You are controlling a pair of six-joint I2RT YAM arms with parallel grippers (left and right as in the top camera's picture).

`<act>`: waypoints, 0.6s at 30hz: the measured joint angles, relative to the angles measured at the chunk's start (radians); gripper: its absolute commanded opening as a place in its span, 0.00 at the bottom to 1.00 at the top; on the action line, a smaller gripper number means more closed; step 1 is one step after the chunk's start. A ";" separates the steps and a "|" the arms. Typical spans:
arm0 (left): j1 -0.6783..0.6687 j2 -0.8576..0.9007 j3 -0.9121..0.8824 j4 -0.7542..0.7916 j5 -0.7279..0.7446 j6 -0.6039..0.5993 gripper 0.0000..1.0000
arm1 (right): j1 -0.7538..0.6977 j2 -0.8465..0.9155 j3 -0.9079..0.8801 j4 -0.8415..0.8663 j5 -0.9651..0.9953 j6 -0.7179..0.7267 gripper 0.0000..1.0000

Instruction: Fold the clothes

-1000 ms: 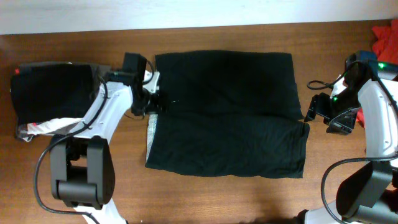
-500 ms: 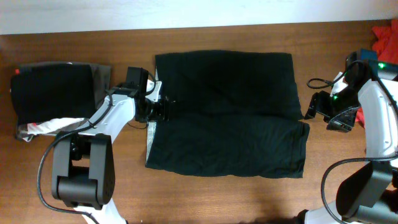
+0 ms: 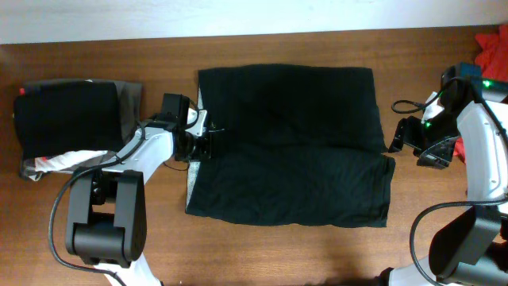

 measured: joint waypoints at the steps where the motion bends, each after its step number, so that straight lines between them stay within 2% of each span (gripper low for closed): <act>1: 0.000 0.000 0.000 -0.001 0.007 0.001 0.20 | 0.000 0.000 0.000 0.000 0.000 -0.001 0.72; 4: 0.000 0.000 0.005 -0.030 0.028 0.002 0.16 | 0.000 0.000 0.000 0.000 0.000 -0.006 0.72; 11: 0.000 -0.008 0.050 -0.122 0.034 0.002 0.15 | 0.000 0.000 0.000 0.000 0.000 -0.029 0.72; 18: 0.000 -0.080 0.064 -0.156 -0.039 0.002 0.16 | 0.000 0.000 0.000 0.000 0.000 -0.036 0.72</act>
